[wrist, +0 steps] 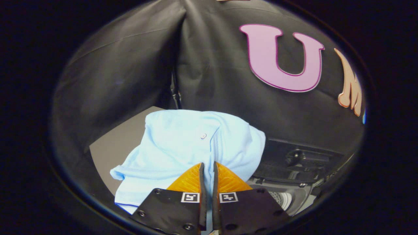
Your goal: Put the clothes into the washing machine and then close the washing machine lid.
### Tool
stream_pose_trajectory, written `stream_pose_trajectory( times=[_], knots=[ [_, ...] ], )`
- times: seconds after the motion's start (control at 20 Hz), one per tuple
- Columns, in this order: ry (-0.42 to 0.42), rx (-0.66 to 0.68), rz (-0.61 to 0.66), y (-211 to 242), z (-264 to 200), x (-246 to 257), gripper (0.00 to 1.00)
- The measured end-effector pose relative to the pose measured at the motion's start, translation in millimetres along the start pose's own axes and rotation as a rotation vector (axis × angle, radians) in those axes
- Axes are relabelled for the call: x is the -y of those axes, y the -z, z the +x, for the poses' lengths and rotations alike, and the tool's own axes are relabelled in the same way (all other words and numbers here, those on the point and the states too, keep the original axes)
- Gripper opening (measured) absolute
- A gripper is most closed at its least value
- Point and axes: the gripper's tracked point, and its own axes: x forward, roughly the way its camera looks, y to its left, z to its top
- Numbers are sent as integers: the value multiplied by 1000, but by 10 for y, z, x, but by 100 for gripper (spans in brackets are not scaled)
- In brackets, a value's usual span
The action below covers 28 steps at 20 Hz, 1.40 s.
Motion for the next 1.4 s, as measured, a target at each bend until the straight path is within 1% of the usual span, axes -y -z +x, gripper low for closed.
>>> stream_pose_trajectory(
  times=[0.2,0.4,0.45,0.5,0.7,0.8,0.85,0.9,0.95,1.1,1.35,1.4],
  knots=[
    [106,-2,40,161,-246,668,8],
    [181,0,98,337,-373,1226,8],
    [202,-7,96,373,-408,1323,8],
    [227,-18,80,443,-430,1446,7],
    [376,-56,-49,680,-430,1915,8],
    [444,-53,-67,763,-428,2127,20],
    [474,-44,-59,763,-448,2221,20],
    [482,-28,-40,752,-439,2281,18],
    [479,-16,-17,747,-435,2312,21],
    [465,-20,40,839,-439,2346,21],
    [451,-14,53,873,-325,2338,21],
    [448,-1,57,838,-303,2328,24]
  ],
)
